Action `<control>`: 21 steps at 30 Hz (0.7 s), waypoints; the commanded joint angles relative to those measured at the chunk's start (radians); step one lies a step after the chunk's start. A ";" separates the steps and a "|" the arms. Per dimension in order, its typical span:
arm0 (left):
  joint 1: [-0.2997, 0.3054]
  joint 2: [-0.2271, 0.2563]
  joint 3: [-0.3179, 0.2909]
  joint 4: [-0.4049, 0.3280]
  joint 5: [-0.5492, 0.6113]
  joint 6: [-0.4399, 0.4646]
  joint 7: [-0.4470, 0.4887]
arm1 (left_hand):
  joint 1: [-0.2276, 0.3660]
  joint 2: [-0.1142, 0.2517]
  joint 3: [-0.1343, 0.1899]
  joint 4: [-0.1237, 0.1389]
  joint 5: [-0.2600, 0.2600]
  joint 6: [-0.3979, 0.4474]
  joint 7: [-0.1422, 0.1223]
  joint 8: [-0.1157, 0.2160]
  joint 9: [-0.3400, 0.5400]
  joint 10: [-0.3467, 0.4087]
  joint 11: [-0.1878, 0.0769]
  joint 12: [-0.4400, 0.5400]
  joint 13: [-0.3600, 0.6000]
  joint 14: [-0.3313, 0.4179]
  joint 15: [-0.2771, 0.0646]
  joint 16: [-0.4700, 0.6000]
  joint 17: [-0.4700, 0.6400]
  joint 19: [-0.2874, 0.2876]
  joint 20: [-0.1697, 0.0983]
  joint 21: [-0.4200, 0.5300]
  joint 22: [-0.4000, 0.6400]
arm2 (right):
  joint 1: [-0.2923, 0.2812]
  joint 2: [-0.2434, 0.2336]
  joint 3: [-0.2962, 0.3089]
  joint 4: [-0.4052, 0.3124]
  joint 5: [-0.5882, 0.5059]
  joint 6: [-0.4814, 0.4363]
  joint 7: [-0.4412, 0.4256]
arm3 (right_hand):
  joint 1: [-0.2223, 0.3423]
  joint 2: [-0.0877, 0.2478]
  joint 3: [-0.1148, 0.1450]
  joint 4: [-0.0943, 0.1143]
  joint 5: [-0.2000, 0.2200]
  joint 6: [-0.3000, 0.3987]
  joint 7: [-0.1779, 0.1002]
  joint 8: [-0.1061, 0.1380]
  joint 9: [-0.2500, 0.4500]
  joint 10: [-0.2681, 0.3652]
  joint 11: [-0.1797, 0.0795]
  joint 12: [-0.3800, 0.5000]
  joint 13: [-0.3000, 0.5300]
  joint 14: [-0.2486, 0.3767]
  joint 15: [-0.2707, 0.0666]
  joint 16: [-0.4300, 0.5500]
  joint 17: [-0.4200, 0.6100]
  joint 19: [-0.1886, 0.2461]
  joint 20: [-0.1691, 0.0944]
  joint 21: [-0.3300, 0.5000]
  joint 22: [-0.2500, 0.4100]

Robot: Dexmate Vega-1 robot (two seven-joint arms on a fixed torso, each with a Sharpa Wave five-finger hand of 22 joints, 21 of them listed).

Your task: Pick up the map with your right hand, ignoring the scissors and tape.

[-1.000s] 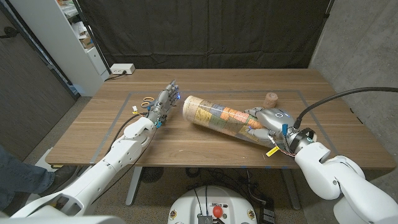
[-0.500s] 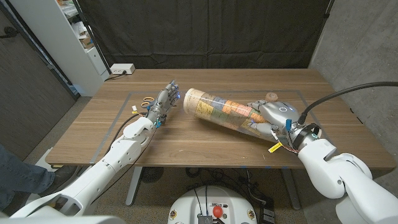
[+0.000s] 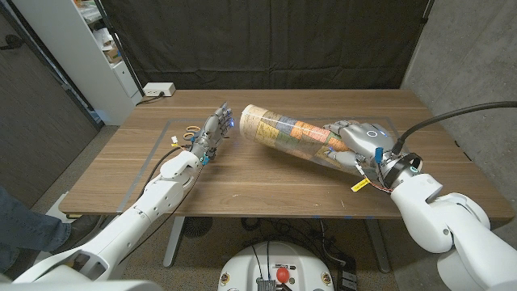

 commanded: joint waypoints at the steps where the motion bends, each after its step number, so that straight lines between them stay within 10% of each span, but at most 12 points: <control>1: -0.018 -0.007 0.002 0.014 0.002 -0.005 -0.008 | -0.004 0.008 0.000 -0.004 0.000 0.002 0.002 -0.001 0.003 -0.005 0.000 -0.001 0.001 -0.021 0.005 0.001 0.004 -0.088 0.006 -0.002 0.001 | -0.025 0.076 0.055 -0.024 -0.082 0.066 0.039 | 0.007 0.005 0.008 0.003 -0.006 0.010 0.003 0.006 0.006 0.013 0.000 0.005 0.005 0.009 -0.002 0.008 0.004 0.008 0.002 -0.006 0.002; 21: -0.026 -0.003 -0.009 0.035 -0.008 -0.011 -0.027 | -0.005 0.009 -0.001 -0.006 0.000 0.004 0.003 -0.001 0.003 -0.005 -0.001 -0.001 0.001 -0.023 0.005 0.000 0.004 -0.089 0.005 -0.002 0.001 | -0.014 0.242 0.086 -0.042 -0.204 0.210 0.088 | -0.001 0.006 0.010 0.007 -0.019 0.010 0.005 0.006 0.011 0.013 0.000 0.003 0.010 0.015 -0.007 0.006 0.008 0.009 0.001 -0.012 0.003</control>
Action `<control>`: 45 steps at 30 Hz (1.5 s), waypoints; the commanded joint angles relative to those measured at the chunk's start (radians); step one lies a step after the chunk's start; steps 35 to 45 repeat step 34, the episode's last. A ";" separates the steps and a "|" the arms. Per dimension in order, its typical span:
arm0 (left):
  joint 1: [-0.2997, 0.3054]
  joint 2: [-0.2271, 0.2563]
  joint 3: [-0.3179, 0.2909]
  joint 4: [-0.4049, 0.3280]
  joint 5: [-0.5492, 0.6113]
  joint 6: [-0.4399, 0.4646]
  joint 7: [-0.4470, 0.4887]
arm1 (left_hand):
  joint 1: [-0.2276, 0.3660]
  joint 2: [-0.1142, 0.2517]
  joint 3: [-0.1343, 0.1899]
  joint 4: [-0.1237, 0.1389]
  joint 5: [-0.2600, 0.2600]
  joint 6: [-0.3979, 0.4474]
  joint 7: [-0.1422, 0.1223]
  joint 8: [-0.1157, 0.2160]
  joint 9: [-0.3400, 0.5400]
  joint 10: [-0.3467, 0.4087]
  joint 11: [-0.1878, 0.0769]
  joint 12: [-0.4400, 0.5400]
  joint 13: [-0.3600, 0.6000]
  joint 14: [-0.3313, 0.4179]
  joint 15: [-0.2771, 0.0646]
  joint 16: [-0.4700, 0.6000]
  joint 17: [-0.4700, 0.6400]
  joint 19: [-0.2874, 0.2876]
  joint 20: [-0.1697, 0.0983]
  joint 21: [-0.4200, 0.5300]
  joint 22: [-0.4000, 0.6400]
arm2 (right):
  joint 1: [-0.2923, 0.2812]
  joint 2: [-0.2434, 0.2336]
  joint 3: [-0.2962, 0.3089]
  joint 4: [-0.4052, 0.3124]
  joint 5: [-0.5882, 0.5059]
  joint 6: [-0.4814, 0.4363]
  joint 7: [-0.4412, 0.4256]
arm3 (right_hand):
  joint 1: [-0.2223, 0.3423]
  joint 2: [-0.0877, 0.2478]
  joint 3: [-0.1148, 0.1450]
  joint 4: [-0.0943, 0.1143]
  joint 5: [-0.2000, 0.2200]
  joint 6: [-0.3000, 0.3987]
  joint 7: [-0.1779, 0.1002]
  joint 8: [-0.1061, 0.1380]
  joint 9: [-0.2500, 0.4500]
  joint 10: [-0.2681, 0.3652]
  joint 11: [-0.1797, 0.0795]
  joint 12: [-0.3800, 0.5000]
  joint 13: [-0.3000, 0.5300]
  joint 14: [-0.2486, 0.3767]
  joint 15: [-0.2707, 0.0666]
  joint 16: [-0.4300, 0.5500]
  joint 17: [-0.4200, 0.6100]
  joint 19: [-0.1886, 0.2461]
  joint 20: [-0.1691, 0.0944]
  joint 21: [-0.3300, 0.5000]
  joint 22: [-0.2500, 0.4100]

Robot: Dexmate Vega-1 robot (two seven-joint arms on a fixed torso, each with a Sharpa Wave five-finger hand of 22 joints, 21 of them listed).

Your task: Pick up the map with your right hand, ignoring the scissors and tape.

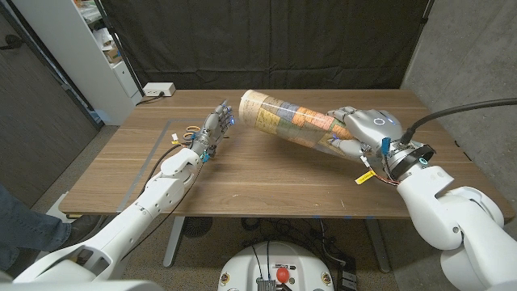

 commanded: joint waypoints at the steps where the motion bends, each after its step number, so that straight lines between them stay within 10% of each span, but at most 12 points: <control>1: -0.001 0.009 -0.013 0.005 -0.007 -0.002 -0.006 | -0.005 0.009 -0.001 -0.006 0.000 0.004 0.003 -0.001 0.003 -0.005 -0.001 -0.001 0.001 -0.023 0.005 0.000 0.004 -0.089 0.005 -0.003 0.002 | 0.012 0.096 0.015 -0.008 -0.077 0.083 0.024 | -0.002 0.006 0.006 0.004 -0.005 0.006 0.001 0.006 0.003 0.007 -0.005 0.003 0.006 0.012 -0.004 0.006 0.004 0.009 0.000 -0.005 0.003; 45: -0.024 0.006 -0.012 0.021 -0.004 0.001 -0.017 | -0.006 0.011 -0.002 -0.010 0.000 0.004 0.003 -0.001 0.003 -0.005 -0.001 -0.001 0.001 -0.022 0.003 0.001 0.004 -0.089 0.006 -0.003 0.002 | 0.031 0.249 0.039 0.009 -0.134 0.200 0.020 | -0.007 0.013 0.015 0.007 -0.019 0.015 0.014 0.007 0.009 0.011 -0.004 0.002 0.015 0.019 -0.007 0.003 0.011 0.012 -0.004 -0.014 0.003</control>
